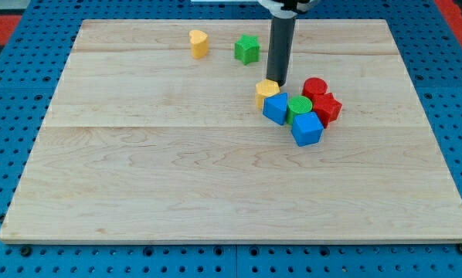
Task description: Push the yellow hexagon into group of blocks
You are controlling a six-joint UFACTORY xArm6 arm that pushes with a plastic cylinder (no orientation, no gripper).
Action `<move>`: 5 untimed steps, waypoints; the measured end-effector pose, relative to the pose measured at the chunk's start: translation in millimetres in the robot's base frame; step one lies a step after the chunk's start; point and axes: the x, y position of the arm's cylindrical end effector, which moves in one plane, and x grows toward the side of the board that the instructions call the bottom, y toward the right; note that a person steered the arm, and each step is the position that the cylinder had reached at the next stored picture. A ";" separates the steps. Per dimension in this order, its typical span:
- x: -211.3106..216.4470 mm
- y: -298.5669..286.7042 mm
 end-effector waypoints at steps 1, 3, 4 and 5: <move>-11.0 -2.8; -6.6 -97.0; 23.9 -81.3; 29.4 -44.5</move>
